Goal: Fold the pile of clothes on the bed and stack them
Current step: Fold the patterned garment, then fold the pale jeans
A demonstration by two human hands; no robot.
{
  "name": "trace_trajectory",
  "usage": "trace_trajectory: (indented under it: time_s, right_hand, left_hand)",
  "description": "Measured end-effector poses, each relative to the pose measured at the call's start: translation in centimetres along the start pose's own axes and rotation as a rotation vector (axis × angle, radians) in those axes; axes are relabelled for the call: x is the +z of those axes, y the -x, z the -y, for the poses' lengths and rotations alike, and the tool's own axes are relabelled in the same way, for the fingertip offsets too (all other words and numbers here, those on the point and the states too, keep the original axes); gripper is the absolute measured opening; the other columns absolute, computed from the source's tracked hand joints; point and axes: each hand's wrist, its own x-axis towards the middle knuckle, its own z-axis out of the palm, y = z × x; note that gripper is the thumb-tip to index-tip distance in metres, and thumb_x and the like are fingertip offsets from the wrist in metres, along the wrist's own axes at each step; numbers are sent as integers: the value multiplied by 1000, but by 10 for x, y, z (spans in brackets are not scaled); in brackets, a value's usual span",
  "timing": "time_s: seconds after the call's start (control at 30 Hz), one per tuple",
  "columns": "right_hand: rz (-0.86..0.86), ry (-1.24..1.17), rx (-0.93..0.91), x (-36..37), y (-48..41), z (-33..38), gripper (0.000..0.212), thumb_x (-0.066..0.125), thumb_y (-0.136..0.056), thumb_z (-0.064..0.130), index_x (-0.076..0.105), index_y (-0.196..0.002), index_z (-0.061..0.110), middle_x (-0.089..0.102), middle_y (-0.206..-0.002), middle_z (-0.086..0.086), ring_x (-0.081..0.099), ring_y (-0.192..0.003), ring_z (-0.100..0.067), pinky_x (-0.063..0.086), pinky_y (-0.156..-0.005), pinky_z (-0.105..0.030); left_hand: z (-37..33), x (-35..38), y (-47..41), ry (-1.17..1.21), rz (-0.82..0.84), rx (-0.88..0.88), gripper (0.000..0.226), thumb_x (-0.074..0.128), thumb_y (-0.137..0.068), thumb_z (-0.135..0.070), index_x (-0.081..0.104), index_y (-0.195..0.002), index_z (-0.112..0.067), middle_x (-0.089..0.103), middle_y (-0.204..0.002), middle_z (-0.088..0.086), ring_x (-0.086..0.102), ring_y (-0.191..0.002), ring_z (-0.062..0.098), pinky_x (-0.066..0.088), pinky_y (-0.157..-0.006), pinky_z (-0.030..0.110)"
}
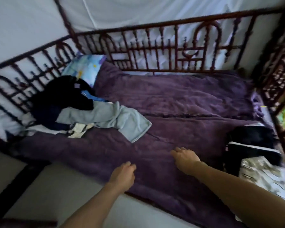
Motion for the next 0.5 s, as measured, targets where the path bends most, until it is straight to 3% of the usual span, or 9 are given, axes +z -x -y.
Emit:
trace_trajectory:
  time_s: [0.27, 0.37, 0.5]
  right_hand:
    - [-22, -29, -174, -34, -105, 194, 47, 48, -89, 23, 42, -136, 27, 49, -136, -2, 48, -124, -26, 46, -95, -37]
    - [-3, -24, -230, -42, -133, 255, 46, 46, -90, 20, 41, -135, 26, 48, -135, -3, 51, -121, -27, 45, -92, -38]
    - [32, 10, -313, -44, -179, 311, 49, 44, -92, 20, 38, -141, 25, 42, -140, -3, 46, -126, -25, 42, -97, -37]
  left_hand:
    - [221, -20, 79, 54, -39, -213, 26, 42, -91, -16, 59, -111, -13, 54, -119, 8, 54, -113, 27, 42, -94, 36]
    - [280, -28, 94, 117, -48, -256, 29, 42, -91, -10, 60, -113, -7, 55, -121, 13, 52, -115, 27, 38, -97, 34]
    - [338, -35, 98, 127, -58, -311, 24, 42, -93, -13, 58, -111, -7, 54, -121, 11, 53, -112, 25, 35, -88, 28]
